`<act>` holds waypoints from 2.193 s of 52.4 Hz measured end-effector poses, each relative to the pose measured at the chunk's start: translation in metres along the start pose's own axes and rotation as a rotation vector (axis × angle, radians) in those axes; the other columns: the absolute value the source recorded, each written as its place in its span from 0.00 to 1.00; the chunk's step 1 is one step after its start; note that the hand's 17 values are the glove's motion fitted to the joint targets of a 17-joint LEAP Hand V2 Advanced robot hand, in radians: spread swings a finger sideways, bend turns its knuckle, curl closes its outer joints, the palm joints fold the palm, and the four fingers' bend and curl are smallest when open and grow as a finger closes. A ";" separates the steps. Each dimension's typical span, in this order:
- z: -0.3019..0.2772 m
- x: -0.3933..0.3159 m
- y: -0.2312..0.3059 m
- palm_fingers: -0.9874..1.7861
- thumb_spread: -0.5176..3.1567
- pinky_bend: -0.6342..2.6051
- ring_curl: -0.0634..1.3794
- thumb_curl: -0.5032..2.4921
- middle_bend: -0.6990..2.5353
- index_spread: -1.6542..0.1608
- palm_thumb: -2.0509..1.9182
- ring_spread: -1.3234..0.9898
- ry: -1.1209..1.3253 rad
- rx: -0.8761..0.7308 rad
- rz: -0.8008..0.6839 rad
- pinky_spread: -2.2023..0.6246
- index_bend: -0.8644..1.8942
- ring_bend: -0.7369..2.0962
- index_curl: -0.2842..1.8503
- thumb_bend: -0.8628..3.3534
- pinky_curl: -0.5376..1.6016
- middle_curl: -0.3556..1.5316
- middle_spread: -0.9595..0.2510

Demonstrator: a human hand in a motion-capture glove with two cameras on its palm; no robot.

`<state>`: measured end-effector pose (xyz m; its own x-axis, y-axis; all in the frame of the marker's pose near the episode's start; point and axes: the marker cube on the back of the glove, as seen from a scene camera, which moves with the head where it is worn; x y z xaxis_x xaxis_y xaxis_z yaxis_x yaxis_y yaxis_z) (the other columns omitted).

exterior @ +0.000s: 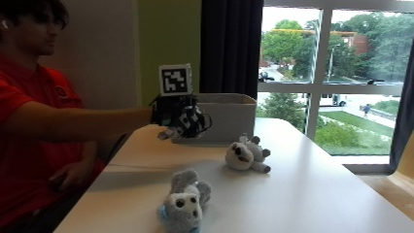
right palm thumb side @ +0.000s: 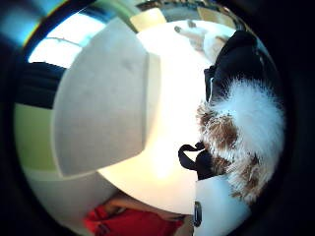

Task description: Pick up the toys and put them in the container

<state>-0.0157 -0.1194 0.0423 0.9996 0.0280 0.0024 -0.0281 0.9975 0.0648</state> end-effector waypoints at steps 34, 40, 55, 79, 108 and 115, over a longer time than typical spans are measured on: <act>-0.118 -0.160 -0.086 0.72 0.27 0.50 0.37 0.50 0.35 0.63 0.69 0.37 0.050 0.062 -0.195 0.62 0.41 0.59 0.49 0.20 0.44 0.47 0.41; -0.116 -0.196 -0.093 0.72 0.27 0.49 0.37 0.51 0.34 0.62 0.68 0.36 -0.010 0.044 -0.233 0.62 0.39 0.59 0.50 0.20 0.44 0.48 0.41; -0.088 -0.246 -0.087 0.65 0.31 0.50 0.37 0.51 0.31 0.62 0.67 0.36 0.003 -0.063 -0.313 0.62 0.33 0.58 0.48 0.20 0.44 0.48 0.42; -0.084 -0.101 -0.058 0.35 0.46 0.46 0.23 0.36 0.30 0.65 0.51 0.55 0.025 -0.065 -0.207 0.78 0.39 0.37 0.39 0.20 0.41 0.45 0.67; -0.022 0.111 -0.016 0.35 0.47 0.39 0.22 0.30 0.29 0.66 0.52 0.55 0.126 -0.135 0.161 0.80 0.39 0.32 0.37 0.20 0.38 0.42 0.69; 0.000 0.166 -0.004 0.35 0.47 0.38 0.22 0.29 0.29 0.66 0.52 0.55 0.120 -0.198 0.248 0.80 0.39 0.32 0.37 0.20 0.38 0.42 0.69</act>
<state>0.1503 -0.1191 0.0427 0.9557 0.2667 -0.1248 -0.2812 0.9524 -0.1180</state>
